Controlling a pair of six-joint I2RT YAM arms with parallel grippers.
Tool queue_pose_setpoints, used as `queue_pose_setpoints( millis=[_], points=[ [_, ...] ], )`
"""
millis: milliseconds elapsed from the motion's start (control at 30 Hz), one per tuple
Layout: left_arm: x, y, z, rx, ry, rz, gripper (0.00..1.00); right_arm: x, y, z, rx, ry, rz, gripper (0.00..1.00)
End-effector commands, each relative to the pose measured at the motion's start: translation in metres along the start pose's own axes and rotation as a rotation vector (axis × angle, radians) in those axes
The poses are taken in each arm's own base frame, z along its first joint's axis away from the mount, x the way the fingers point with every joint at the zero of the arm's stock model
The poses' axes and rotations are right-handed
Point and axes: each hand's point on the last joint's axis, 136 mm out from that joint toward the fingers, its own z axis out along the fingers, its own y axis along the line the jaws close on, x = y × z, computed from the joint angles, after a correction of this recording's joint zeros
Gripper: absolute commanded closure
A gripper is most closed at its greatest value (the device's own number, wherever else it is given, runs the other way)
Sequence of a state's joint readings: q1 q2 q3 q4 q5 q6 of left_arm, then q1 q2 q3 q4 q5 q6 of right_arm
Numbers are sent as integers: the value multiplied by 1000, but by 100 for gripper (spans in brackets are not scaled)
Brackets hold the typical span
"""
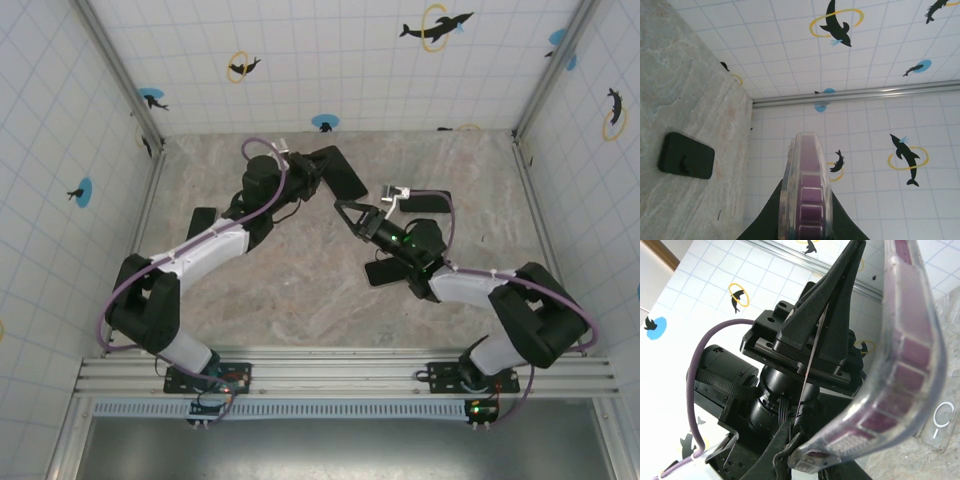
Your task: Take the phone out of the phone case
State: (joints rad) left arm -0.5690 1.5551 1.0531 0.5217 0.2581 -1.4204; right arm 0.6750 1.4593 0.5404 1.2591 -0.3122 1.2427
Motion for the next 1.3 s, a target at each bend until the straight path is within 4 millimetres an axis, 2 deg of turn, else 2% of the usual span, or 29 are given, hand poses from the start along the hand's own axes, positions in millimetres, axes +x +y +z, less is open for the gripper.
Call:
queue_pose_setpoints(
  millis=[0,133,267,500,667,833,1000,1133,1267],
  points=[
    [-1,-60,-18,182,-21,-41,86,3,-30,-7,145,27,-168,91],
    [8,-64,-21,187,10,-49,89,2,-43,-9,218,58,-251,92],
    [14,-73,-23,211,34,-55,92,-1,-52,-13,248,52,-246,93],
    [20,-84,-23,237,53,-76,100,-1,-57,-11,267,72,-275,93],
    [22,-82,-26,231,57,-59,100,-4,-63,-14,287,64,-258,93],
    [25,-78,-25,221,66,-1,100,-3,-58,-12,262,80,-260,92],
    [26,-70,-24,188,63,160,100,2,-38,-18,167,134,-290,80],
    [29,-71,-22,191,87,282,100,7,-33,-25,147,216,-367,63],
    [30,-73,-18,174,124,426,100,7,-28,-36,138,297,-464,49]
  ],
)
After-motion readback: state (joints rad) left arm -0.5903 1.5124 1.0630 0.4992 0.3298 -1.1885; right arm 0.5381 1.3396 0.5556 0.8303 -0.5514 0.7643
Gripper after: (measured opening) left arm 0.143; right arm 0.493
